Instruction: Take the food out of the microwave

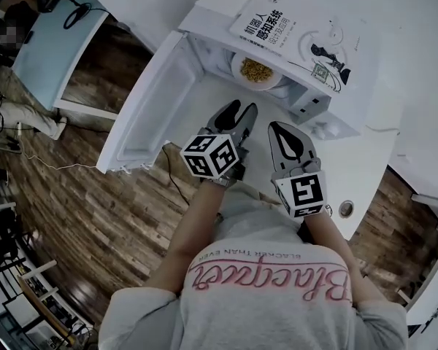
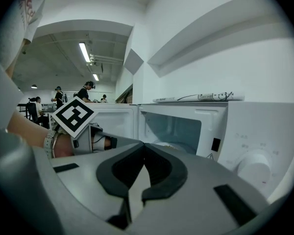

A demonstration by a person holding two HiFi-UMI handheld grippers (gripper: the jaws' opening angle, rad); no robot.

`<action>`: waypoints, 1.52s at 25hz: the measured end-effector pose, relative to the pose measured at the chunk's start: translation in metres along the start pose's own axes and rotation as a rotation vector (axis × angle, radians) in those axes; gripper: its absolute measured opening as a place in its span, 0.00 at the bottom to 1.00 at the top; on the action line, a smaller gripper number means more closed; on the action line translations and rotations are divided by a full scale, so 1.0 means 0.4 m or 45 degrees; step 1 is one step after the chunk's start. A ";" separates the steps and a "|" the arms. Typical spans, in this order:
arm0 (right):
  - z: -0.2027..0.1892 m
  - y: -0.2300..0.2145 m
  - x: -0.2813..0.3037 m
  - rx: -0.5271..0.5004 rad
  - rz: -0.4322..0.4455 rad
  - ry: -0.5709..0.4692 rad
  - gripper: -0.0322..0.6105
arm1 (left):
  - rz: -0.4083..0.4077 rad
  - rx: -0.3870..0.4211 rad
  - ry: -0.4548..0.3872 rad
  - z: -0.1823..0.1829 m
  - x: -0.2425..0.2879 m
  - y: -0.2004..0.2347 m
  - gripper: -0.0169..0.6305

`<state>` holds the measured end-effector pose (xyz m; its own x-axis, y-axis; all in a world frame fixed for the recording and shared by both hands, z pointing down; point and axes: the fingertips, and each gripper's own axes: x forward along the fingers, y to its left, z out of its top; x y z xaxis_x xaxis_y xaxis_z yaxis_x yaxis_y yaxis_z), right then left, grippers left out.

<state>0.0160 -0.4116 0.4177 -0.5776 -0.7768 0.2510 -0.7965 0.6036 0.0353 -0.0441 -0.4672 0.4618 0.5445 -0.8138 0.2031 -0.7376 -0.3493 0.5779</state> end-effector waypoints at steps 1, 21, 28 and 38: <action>-0.003 -0.005 0.009 0.004 -0.001 0.007 0.07 | -0.003 -0.051 0.006 -0.004 0.012 0.013 0.34; -0.063 -0.028 0.107 0.021 -0.015 0.116 0.07 | 0.054 -0.854 0.023 -0.077 0.200 0.216 0.34; -0.074 -0.029 0.097 -0.002 -0.023 0.142 0.07 | 0.030 -0.911 -0.041 -0.063 0.197 0.214 0.19; -0.072 -0.007 0.071 -0.039 -0.019 0.140 0.07 | -0.013 -1.083 -0.112 -0.048 0.183 0.203 0.04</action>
<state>0.0070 -0.4303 0.4524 -0.5413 -0.7624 0.3547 -0.7981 0.5986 0.0687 -0.0565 -0.5461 0.5387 0.4907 -0.8578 0.1530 -0.1630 0.0821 0.9832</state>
